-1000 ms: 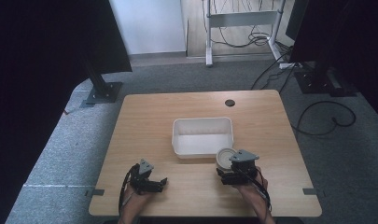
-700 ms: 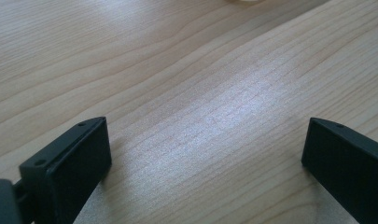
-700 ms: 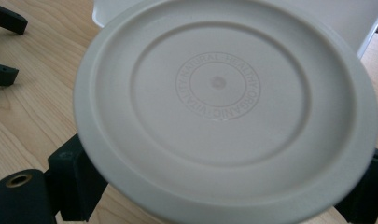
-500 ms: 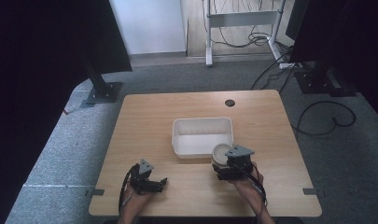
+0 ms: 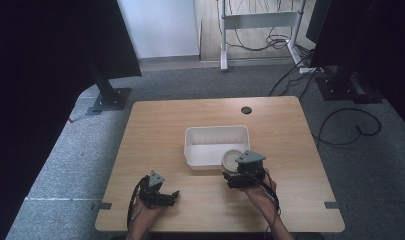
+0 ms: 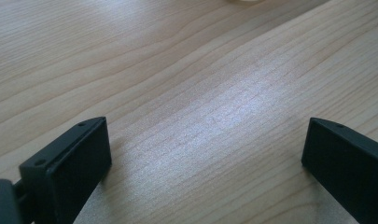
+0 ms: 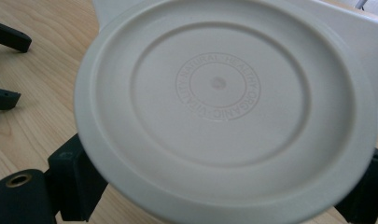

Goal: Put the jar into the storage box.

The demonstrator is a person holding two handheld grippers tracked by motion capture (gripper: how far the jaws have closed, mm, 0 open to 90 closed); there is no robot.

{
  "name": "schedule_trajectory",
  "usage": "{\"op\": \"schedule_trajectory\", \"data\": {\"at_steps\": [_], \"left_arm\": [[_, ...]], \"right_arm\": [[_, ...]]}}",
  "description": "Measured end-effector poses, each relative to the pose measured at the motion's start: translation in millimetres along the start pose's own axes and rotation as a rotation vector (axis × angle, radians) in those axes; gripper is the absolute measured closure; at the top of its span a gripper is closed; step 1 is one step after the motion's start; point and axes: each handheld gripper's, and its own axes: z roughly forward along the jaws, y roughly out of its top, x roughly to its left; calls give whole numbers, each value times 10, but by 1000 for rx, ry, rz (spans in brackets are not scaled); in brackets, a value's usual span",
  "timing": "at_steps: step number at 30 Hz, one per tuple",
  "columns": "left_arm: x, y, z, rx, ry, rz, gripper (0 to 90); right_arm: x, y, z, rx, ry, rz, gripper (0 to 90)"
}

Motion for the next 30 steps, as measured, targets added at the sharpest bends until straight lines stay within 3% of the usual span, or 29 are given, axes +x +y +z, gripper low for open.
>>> {"op": "schedule_trajectory", "data": {"at_steps": [30], "left_arm": [[1,0,0,0,0,2,10]], "right_arm": [[18,248,341,-19,-7,-10,94]]}}
